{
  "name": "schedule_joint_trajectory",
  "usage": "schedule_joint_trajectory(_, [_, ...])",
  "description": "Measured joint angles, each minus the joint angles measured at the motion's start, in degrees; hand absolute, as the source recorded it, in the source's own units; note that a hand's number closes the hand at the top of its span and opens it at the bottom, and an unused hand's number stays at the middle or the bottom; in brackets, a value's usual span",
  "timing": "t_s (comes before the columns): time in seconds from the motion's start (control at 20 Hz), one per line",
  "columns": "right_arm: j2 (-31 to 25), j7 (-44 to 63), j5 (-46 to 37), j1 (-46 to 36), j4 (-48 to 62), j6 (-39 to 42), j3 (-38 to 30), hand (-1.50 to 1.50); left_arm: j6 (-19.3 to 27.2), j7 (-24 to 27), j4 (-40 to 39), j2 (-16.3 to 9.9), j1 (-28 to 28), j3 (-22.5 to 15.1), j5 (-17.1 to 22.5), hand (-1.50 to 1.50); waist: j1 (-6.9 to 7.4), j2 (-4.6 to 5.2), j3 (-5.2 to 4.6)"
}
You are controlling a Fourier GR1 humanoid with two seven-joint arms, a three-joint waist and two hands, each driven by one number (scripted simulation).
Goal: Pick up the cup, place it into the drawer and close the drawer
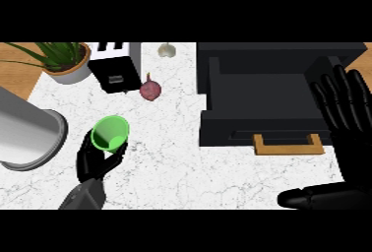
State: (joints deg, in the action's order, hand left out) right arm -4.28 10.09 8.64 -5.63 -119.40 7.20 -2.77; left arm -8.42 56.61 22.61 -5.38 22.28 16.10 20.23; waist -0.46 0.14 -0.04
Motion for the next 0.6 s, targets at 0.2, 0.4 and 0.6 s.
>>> schedule_joint_trajectory(0.2, [-0.1,0.5,-0.4,0.2,-0.9,0.0,0.4,-1.50,0.7,1.7,-1.6,-0.7,1.8,0.5,-0.4,1.50,-0.14,0.03,-0.03])
schedule_joint_trajectory(0.4, [-0.1,-0.5,-0.6,0.5,-0.2,0.4,0.4,-1.50,2.3,3.4,-1.5,-1.0,2.3,1.0,-0.8,1.50,-0.08,0.03,-0.02])
schedule_joint_trajectory(0.6, [-0.5,-0.1,0.6,0.4,-0.6,0.8,-0.3,-1.50,2.1,4.2,-0.9,-1.5,1.7,-0.2,-2.4,1.50,-0.05,0.00,-0.02])
